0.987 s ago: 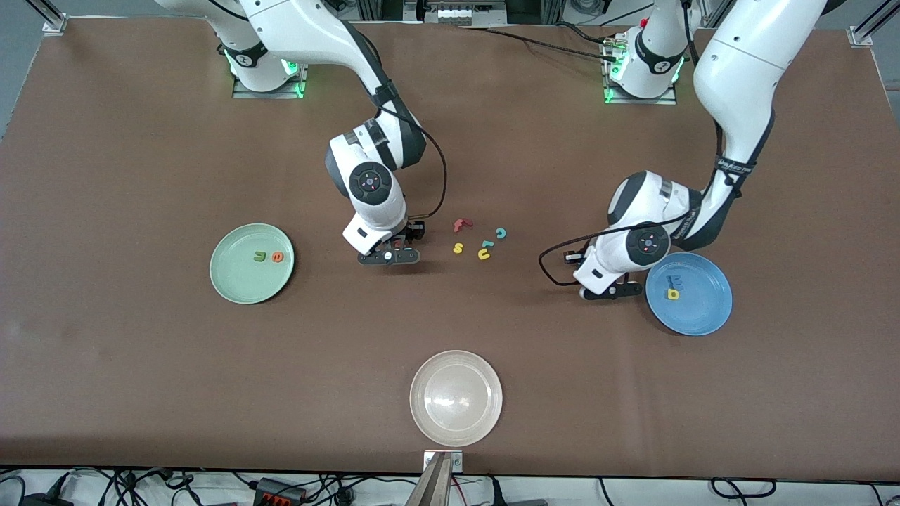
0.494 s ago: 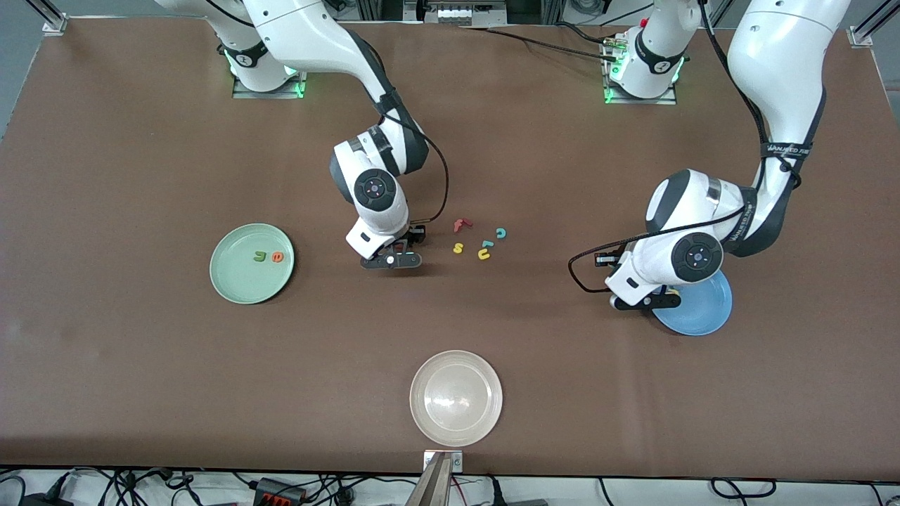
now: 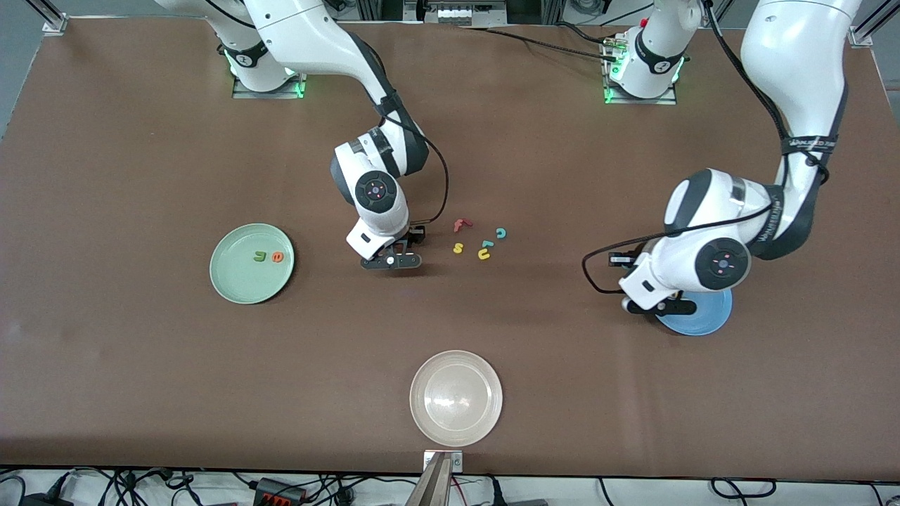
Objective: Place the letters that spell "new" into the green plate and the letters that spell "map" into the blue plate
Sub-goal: 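Place the cyan b on the blue plate while the right gripper carries the pink w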
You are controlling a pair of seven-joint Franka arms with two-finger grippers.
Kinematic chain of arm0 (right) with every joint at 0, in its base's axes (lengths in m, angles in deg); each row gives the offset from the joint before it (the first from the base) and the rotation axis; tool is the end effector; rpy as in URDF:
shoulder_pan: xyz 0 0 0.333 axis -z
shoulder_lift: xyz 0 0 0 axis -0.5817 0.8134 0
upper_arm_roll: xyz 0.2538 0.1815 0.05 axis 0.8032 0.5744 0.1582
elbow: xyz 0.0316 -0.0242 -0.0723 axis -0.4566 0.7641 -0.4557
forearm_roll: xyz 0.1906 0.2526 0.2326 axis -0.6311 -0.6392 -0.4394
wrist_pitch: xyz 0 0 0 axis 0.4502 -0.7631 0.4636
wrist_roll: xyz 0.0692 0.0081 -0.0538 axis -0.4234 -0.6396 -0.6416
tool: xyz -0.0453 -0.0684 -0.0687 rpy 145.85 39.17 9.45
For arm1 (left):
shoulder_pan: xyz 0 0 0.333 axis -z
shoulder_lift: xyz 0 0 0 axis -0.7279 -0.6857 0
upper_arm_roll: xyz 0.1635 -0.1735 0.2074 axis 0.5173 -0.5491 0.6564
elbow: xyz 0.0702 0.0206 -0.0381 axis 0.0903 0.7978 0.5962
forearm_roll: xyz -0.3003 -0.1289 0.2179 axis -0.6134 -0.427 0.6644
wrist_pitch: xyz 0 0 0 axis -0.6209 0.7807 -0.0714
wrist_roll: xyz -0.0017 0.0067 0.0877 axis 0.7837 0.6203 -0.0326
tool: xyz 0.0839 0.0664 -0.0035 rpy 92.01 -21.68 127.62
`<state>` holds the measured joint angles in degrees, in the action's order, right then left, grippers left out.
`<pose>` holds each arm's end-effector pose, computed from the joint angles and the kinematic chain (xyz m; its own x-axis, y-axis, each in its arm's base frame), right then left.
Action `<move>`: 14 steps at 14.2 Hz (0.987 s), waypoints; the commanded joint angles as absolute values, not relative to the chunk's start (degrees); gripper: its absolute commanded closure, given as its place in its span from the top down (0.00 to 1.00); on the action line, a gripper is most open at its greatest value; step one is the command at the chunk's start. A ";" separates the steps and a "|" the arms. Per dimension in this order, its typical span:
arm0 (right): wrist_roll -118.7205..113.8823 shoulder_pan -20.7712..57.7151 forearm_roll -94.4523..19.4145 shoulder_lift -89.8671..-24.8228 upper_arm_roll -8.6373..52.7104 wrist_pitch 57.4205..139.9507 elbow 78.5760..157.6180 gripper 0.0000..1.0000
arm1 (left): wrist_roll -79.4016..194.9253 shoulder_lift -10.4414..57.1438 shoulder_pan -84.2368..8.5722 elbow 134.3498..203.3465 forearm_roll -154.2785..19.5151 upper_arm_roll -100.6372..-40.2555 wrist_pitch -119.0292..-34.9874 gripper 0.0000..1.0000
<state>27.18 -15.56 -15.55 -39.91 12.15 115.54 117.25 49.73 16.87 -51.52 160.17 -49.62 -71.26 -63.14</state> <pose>0.5256 0.4041 0.1795 0.9949 0.0656 -0.0760 0.0681 -0.9972 0.0313 0.6411 -0.1225 0.3019 0.9505 -0.0273 -0.3097 -0.0401 -0.9986 -0.0351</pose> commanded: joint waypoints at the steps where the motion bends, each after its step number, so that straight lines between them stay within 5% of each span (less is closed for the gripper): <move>1: 27.31 -15.85 -16.67 -39.15 11.93 115.25 116.02 0.49 | 54.01 16.19 -54.52 159.93 -43.03 -71.54 -62.58 0.04; 3: 27.22 -15.85 -16.67 -39.15 11.93 115.25 115.93 0.39 | 55.85 14.26 -56.63 160.01 -42.40 -71.54 -65.56 0.05; 7: 27.31 -15.85 -16.67 -39.06 11.93 115.25 115.75 0.39 | 65.25 10.48 -62.87 162.64 -40.29 -71.46 -75.74 0.09; 8: 27.31 -15.93 -16.76 -38.97 11.93 115.25 115.84 0.39 | 66.40 10.39 -63.66 163.35 -40.20 -71.46 -76.99 0.24; 9: 27.31 -15.93 -16.76 -38.97 11.93 115.25 115.76 0.39 | 66.58 10.39 -63.84 163.35 -40.20 -71.46 -77.09 0.68; 10: 27.31 -15.93 -16.76 -38.89 11.93 115.25 115.84 0.38 | 66.59 10.39 -63.93 163.35 -40.20 -71.54 -76.92 1.00; 14: 27.31 -15.93 -16.76 -38.80 11.93 115.25 115.84 0.36 | 66.41 12.66 -63.67 162.04 -40.72 -73.21 -72.89 1.00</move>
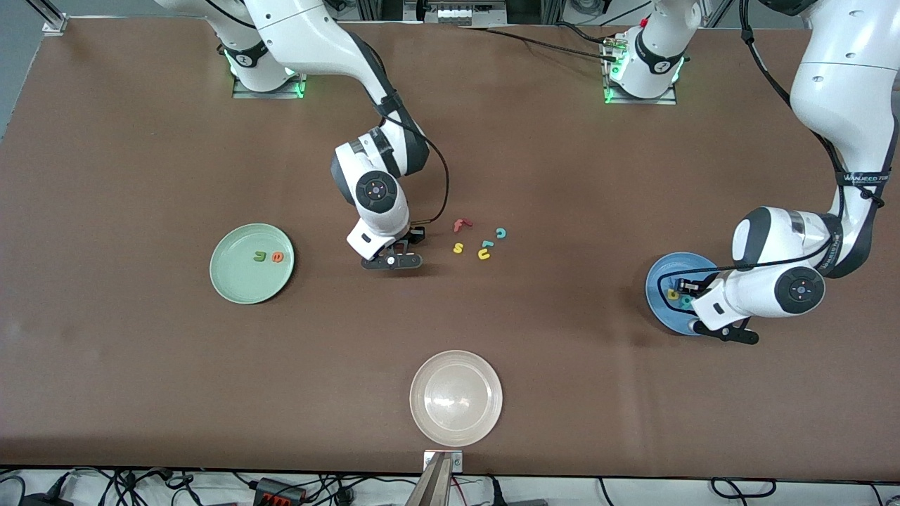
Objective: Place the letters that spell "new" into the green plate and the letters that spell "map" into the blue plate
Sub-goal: 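Place the cyan b on the blue plate while the right gripper carries the pink w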
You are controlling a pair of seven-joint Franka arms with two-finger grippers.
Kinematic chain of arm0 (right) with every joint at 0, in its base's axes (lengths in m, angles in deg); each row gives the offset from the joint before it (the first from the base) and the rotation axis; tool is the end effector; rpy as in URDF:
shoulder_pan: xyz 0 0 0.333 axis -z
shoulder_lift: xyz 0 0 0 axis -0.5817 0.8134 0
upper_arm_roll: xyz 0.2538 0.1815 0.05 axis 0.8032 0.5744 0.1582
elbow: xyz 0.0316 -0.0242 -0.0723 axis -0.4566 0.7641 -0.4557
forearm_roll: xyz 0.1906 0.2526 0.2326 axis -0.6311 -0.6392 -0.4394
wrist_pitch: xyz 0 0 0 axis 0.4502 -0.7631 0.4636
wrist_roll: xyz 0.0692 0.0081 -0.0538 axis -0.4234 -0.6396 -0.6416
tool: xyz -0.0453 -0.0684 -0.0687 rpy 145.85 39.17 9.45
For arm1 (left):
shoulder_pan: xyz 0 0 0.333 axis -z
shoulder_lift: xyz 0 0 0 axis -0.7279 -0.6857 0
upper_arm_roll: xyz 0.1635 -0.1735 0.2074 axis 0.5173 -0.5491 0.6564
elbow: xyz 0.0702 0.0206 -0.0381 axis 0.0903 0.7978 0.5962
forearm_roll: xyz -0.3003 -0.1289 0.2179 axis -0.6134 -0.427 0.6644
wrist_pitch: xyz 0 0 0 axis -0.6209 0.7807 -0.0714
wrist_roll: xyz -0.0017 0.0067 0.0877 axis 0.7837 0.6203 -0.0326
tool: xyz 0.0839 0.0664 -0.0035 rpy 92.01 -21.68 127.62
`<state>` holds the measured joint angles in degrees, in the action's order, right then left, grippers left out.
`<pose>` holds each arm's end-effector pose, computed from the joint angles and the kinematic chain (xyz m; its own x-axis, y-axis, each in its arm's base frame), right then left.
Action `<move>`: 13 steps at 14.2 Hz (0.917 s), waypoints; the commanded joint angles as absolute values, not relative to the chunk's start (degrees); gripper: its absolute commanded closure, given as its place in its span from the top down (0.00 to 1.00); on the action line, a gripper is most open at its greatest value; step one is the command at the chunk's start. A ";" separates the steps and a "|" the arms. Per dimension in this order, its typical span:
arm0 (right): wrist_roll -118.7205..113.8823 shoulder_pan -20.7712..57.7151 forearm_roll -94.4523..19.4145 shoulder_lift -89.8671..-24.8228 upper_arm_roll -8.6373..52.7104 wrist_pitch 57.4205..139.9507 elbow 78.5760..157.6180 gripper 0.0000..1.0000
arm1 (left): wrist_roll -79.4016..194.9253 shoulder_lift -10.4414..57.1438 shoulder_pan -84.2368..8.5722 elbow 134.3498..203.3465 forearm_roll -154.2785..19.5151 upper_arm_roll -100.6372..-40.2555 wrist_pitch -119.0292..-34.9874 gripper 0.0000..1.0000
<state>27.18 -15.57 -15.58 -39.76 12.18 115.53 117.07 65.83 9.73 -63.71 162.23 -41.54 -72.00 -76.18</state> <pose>0.5257 0.4050 0.1790 0.9949 0.0663 -0.0759 0.0688 -0.9971 0.0309 0.6639 0.0094 0.2222 0.9556 -0.1846 -0.2297 -0.1906 -0.9817 -0.0039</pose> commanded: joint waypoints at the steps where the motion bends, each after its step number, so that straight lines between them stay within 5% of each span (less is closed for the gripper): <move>1: 27.22 -15.93 -16.76 -38.80 11.93 115.25 115.84 0.36 | 66.41 13.54 -63.84 161.17 -40.90 -74.26 -71.22 1.00; 5: 26.78 -15.76 -16.67 -38.97 11.93 115.08 115.84 0.05 | 66.06 16.97 -63.76 154.50 -40.99 -78.65 -59.47 1.00; 8: 25.82 -14.62 -16.58 -40.19 11.58 114.12 115.84 0.02 | 66.41 17.77 -63.67 146.41 -41.25 -80.15 -48.82 1.00; 13: 18.12 -9.18 -15.88 -45.47 7.46 104.20 115.75 0.02 | 66.41 20.93 -64.19 141.48 -41.25 -81.30 -44.23 1.00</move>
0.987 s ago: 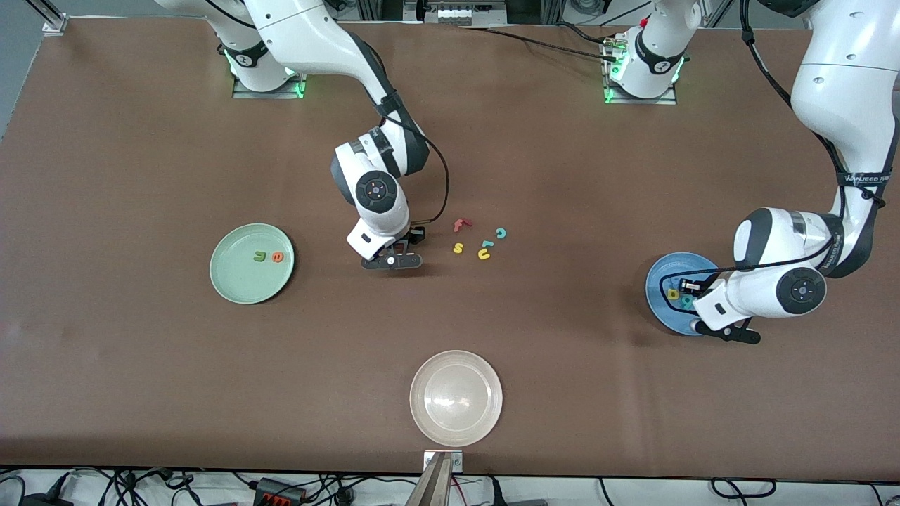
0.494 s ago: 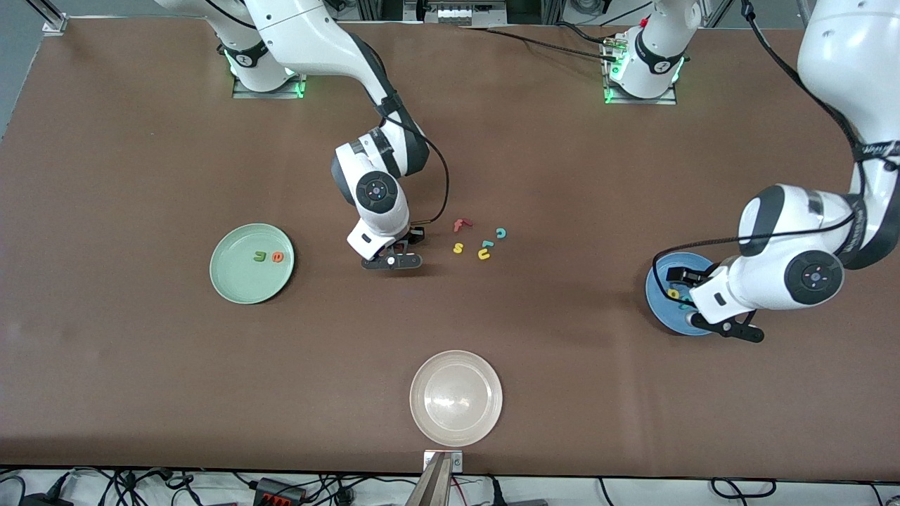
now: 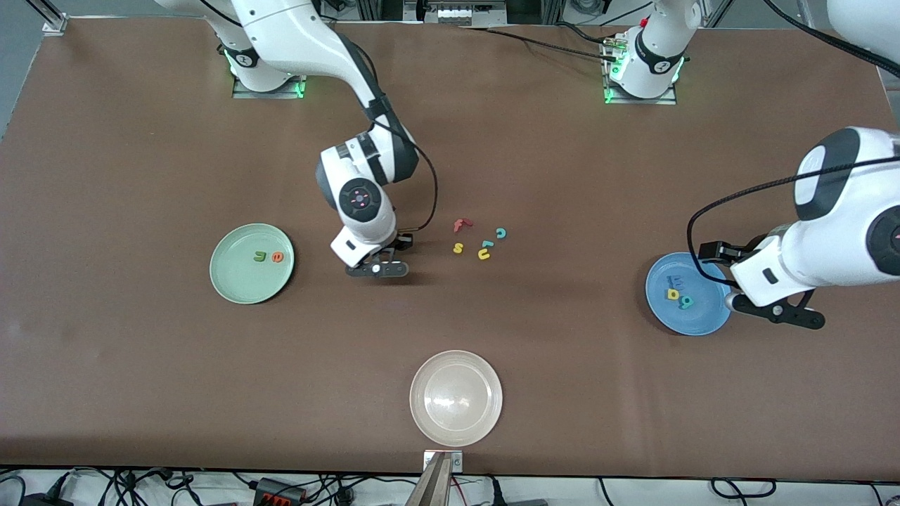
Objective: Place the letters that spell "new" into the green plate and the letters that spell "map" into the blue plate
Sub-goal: 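Place the cyan b on the blue plate while the right gripper carries the pink w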
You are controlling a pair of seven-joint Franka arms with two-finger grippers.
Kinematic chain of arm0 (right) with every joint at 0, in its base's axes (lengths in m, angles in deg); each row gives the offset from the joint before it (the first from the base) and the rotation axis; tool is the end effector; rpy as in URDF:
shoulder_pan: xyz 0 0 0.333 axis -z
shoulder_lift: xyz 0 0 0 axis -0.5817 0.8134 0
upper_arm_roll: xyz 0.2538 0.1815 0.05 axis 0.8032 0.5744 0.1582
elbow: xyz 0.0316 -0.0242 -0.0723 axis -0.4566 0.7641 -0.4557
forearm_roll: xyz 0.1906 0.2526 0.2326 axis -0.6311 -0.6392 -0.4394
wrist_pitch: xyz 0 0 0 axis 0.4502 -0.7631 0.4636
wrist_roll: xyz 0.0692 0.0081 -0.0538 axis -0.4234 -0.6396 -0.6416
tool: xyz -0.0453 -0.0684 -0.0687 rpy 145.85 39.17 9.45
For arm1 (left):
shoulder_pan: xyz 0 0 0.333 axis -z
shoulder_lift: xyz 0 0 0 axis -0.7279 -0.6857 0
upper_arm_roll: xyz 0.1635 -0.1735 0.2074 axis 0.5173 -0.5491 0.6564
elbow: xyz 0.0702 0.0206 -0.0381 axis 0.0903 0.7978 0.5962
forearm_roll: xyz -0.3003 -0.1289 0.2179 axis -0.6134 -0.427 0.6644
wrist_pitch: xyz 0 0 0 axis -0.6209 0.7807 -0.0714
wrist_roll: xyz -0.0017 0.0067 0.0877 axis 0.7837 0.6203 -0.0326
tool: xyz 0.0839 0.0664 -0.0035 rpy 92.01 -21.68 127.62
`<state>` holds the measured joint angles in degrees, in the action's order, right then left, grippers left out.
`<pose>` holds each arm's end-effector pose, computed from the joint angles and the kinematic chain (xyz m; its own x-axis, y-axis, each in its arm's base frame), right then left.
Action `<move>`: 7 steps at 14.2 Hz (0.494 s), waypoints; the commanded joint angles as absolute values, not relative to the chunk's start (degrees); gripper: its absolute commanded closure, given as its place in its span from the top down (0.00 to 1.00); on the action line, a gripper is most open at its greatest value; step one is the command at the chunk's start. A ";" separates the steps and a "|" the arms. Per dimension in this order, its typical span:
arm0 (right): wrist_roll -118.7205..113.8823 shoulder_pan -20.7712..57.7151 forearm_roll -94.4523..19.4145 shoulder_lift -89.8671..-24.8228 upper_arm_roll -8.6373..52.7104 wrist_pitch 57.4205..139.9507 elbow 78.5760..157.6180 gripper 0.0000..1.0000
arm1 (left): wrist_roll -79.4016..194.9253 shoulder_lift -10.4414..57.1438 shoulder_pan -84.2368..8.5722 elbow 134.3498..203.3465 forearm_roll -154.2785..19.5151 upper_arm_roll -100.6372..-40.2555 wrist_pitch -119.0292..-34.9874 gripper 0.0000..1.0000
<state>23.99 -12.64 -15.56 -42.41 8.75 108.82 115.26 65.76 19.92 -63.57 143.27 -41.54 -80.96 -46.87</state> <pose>0.5655 0.3556 0.2188 0.9945 0.0292 -0.1002 0.0340 -0.9983 0.0473 0.6693 -0.0372 0.4650 0.9514 -0.2110 -0.2243 -0.2270 -0.9727 -0.0480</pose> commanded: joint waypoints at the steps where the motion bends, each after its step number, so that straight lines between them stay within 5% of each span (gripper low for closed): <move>1: 15.04 -7.95 -15.79 -46.09 5.88 102.09 115.75 0.02 | 66.58 21.72 -64.98 141.38 -41.34 -81.30 -43.00 1.00; 7: -7.63 -0.49 -15.61 -46.36 -2.84 98.38 119.18 0.03 | 69.40 25.15 -68.50 141.38 -45.99 -80.78 -41.41 1.00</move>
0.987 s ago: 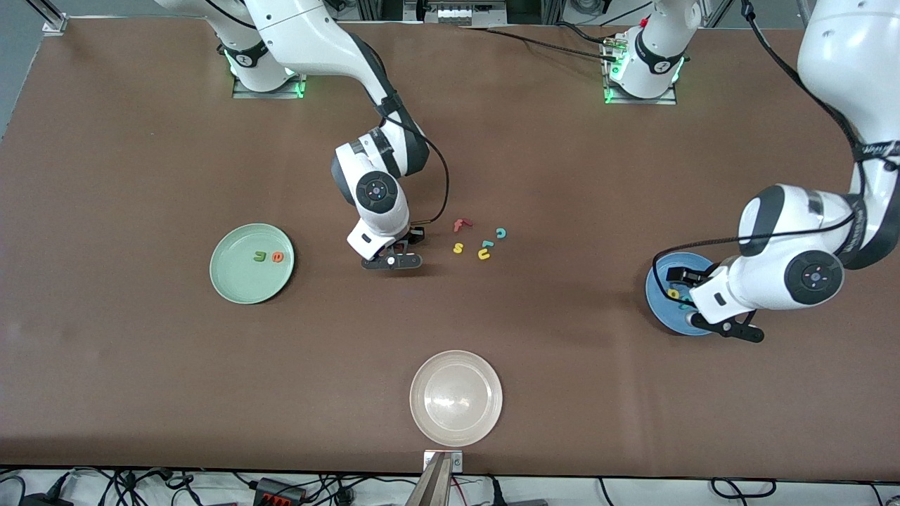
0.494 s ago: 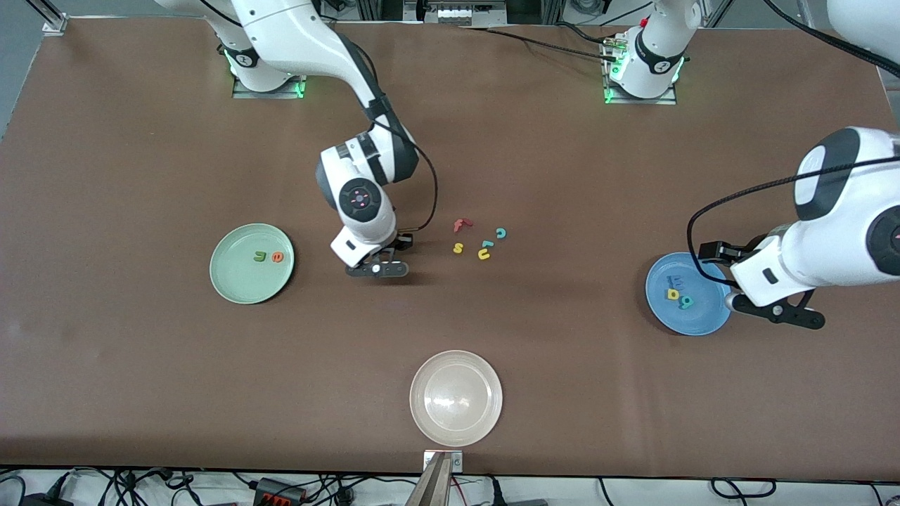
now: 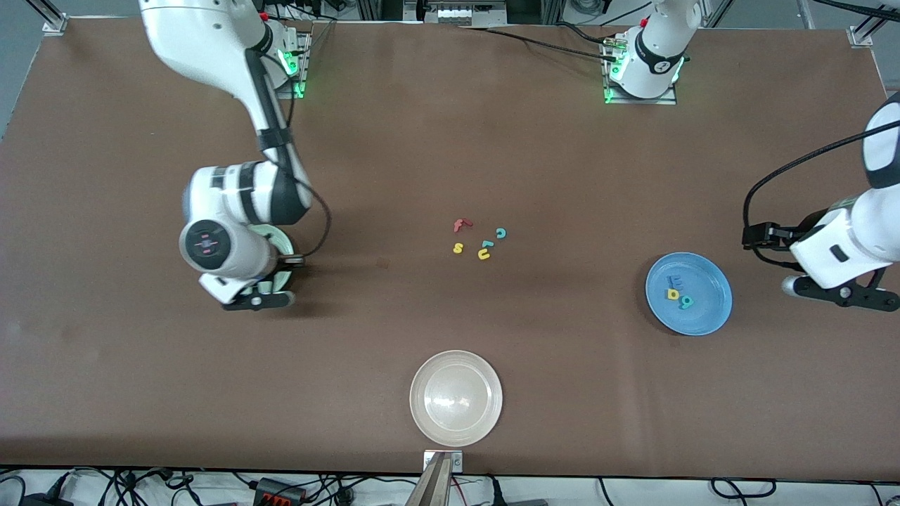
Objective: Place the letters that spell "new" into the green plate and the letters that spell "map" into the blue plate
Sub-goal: 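Release the pink w on the green plate while the left gripper withdraws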
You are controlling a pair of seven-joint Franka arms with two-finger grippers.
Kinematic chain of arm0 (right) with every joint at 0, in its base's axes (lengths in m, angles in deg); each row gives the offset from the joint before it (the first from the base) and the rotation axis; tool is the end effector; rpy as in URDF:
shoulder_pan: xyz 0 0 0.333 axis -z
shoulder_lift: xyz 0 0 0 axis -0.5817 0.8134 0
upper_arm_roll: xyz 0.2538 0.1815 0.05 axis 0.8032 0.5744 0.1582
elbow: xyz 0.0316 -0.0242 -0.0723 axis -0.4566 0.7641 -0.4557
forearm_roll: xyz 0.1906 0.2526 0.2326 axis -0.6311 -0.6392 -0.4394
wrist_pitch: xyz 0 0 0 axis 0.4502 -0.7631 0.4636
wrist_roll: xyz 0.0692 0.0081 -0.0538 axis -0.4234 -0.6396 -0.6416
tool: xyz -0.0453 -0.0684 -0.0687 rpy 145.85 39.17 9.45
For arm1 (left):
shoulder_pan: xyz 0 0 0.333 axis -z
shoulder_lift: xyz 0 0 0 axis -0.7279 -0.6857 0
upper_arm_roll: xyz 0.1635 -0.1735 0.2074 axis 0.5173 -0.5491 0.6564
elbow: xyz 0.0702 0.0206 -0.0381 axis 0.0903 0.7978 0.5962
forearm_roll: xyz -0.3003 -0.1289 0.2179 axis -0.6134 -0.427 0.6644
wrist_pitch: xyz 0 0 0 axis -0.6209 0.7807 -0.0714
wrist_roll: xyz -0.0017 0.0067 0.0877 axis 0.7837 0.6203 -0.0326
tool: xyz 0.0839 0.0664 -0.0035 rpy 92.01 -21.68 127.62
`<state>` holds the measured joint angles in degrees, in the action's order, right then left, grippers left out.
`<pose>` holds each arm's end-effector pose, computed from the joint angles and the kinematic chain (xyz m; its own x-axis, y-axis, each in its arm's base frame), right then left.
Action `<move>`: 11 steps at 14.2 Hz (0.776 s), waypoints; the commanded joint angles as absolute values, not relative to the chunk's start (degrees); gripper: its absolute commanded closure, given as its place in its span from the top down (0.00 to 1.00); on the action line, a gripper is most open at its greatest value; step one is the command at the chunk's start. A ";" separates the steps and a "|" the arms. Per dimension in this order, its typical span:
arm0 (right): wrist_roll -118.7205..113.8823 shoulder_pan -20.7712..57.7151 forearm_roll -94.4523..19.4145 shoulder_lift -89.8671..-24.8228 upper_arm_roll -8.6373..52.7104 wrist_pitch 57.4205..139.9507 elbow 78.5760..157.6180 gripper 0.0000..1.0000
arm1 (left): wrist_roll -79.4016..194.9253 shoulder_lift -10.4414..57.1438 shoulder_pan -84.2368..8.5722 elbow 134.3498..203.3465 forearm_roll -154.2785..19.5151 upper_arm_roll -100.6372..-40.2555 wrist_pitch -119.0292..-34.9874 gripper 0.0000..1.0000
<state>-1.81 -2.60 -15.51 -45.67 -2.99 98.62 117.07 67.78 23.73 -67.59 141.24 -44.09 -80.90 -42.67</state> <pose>0.6325 0.1329 0.2576 0.9708 0.1110 -0.2125 0.1295 -0.9887 0.0751 0.6542 0.0061 0.5171 0.9647 -0.1645 -0.2056 -0.1742 -0.9843 -0.0299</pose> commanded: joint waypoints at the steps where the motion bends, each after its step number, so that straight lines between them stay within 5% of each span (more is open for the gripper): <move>1: -10.98 1.19 -15.61 -46.36 -2.84 98.38 119.70 0.03 | 69.57 27.33 -67.98 141.99 -46.69 -80.08 -41.58 1.00; 6: -15.05 3.93 -15.61 -44.78 -2.84 99.52 120.76 0.04 | 69.05 32.61 -53.32 146.90 -59.42 -59.27 -42.89 1.00; 9: -16.37 4.19 -15.61 -43.29 -2.75 101.97 121.20 0.06 | 68.35 39.98 -42.18 157.16 -60.50 -46.54 -50.78 1.00; 11: -17.16 4.81 -15.70 -42.49 -2.75 103.47 121.20 0.07 | 68.17 47.52 -40.03 165.50 -60.59 -44.39 -57.62 1.00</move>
<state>-15.19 3.80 -15.51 -42.79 -3.22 101.74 120.77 68.00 36.79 -43.21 153.08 -59.52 -47.94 -50.55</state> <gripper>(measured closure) 0.731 0.000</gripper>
